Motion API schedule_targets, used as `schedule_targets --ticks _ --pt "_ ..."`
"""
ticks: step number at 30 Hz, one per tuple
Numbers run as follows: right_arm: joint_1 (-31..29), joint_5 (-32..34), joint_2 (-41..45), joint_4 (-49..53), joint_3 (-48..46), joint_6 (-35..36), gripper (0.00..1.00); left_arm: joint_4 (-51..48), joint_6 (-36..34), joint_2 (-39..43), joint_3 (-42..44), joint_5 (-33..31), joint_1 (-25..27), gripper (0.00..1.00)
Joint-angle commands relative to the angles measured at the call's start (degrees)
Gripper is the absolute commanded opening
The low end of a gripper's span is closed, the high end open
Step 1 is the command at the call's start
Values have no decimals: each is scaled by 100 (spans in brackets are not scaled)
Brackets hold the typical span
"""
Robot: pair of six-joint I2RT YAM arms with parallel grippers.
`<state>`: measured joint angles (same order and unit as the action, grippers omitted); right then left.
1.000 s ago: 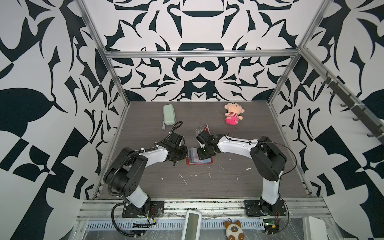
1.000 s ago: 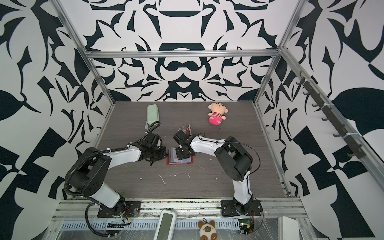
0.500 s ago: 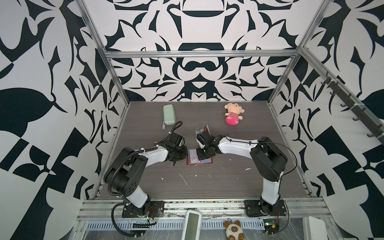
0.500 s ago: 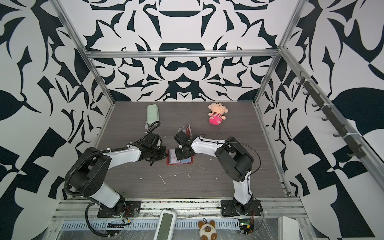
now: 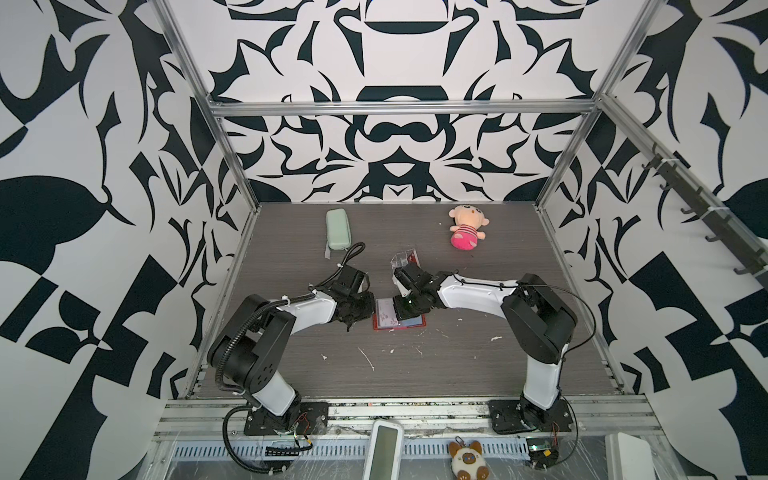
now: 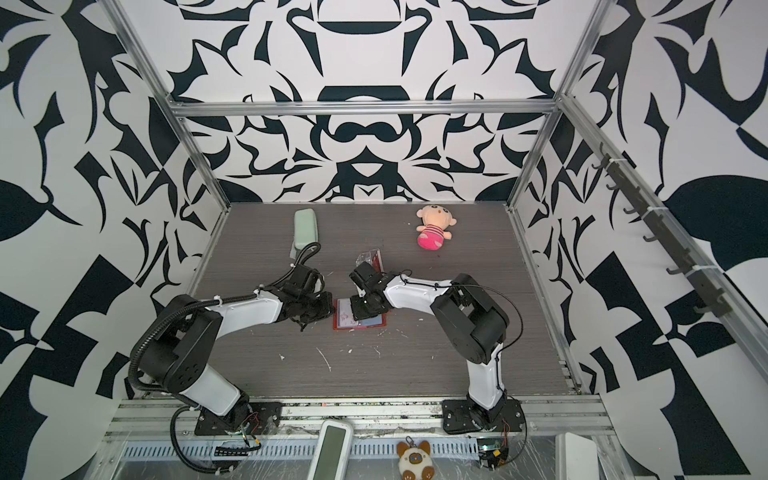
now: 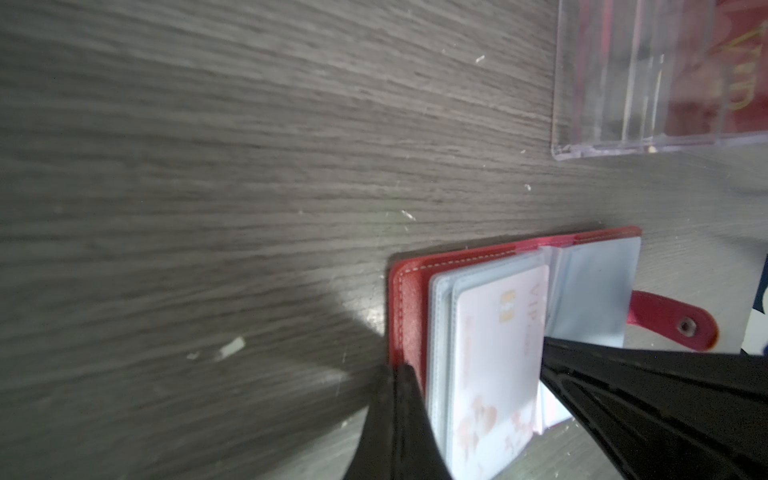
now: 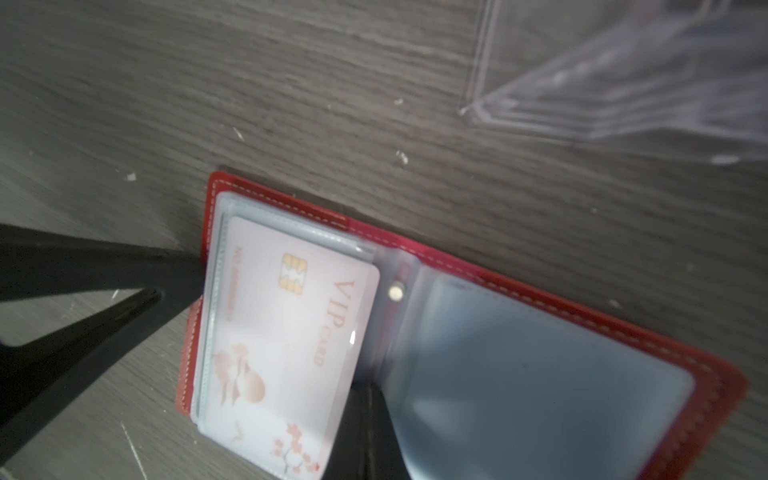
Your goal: Put the credit cards into the card holder
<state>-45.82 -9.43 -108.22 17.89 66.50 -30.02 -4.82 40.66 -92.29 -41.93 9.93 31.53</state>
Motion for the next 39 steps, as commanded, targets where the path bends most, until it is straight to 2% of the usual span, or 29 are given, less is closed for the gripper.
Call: schedule_targets --ticks 1,6,10,14,33,37,39 --pt "-73 -220 259 -205 -101 -87 0 -447 -13 -176 223 -7 46 0" --pt "-72 468 572 -48 -212 -125 0 -536 -41 162 264 -200 46 0" --pt "-41 718 801 -52 -339 -127 0 -640 -53 534 335 -468 46 28" --pt "-17 937 754 143 -339 -127 0 -593 -50 734 423 -514 46 32" --pt "-14 954 75 698 -190 -39 0 1007 516 241 1073 610 46 31" --pt "-14 943 38 706 -191 -39 0 1265 676 203 1134 731 38 29" --pt "-14 949 34 706 -190 -39 0 1297 721 250 1135 739 40 25"
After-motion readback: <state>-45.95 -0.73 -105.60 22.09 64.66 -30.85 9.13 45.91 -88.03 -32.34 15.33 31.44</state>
